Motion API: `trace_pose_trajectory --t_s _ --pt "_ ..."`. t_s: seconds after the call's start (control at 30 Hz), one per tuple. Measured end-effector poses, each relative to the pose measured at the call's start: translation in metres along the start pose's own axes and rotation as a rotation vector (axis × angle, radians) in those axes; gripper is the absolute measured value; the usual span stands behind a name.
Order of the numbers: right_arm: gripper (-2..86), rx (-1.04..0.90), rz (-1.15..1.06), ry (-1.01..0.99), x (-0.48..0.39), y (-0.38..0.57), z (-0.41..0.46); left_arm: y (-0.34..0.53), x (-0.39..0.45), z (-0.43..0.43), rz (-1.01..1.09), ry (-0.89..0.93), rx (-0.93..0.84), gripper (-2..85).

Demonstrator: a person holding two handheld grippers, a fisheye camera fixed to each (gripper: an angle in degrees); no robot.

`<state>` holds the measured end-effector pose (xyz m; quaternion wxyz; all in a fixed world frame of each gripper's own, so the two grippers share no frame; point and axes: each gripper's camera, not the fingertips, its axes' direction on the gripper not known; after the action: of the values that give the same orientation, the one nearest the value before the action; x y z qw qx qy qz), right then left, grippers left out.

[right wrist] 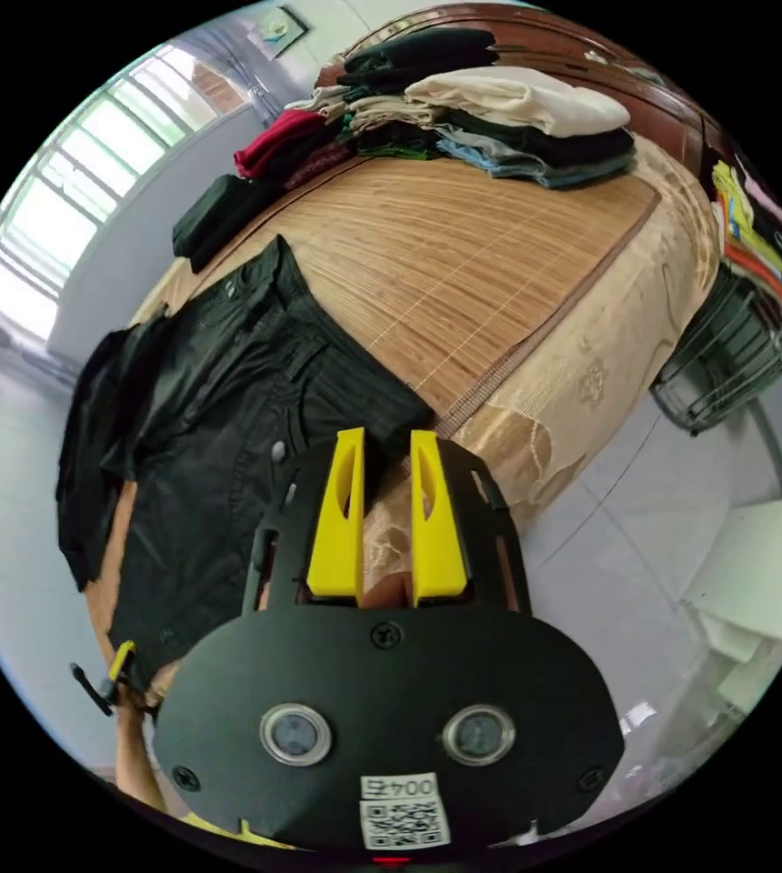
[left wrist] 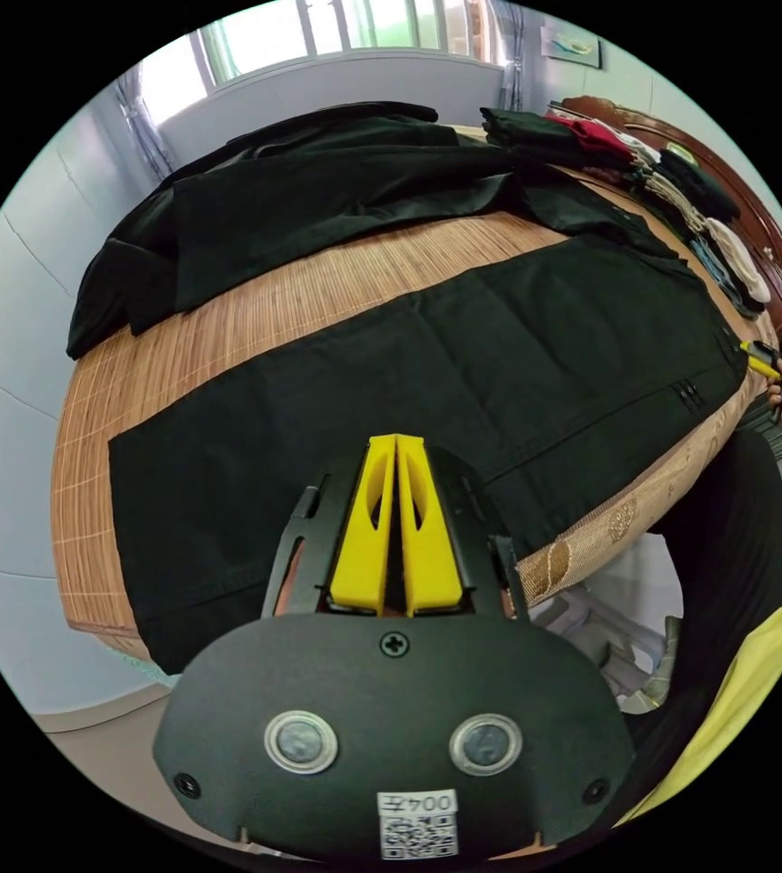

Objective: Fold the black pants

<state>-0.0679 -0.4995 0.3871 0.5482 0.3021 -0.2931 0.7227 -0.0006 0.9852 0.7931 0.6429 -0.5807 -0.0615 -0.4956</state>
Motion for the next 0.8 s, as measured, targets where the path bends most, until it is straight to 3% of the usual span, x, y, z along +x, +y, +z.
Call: trace_pose_trajectory --t_s 0.17,0.37,0.57,0.67,0.8 --pt "5.0 0.044 -0.15 0.038 -0.021 0.001 -0.015 -0.009 -0.014 -0.002 -0.011 0.018 -0.006 0.3" --pt "5.3 0.045 -0.227 0.145 -0.005 -0.001 -0.028 -0.013 -0.028 -0.006 -0.005 0.241 -0.033 0.6" --pt "6.7 -0.073 -0.251 0.164 -0.009 -0.018 -0.027 -0.02 -0.021 -0.009 0.029 0.192 -0.003 0.6" --pt "8.1 -0.005 -0.379 0.134 -0.061 -0.016 -0.049 -0.021 -0.029 -0.009 0.007 0.211 0.009 0.6" --pt "7.7 -0.239 -0.69 -0.034 -0.166 -0.009 -0.017 -0.024 -0.035 -0.011 0.009 0.206 0.013 0.7"
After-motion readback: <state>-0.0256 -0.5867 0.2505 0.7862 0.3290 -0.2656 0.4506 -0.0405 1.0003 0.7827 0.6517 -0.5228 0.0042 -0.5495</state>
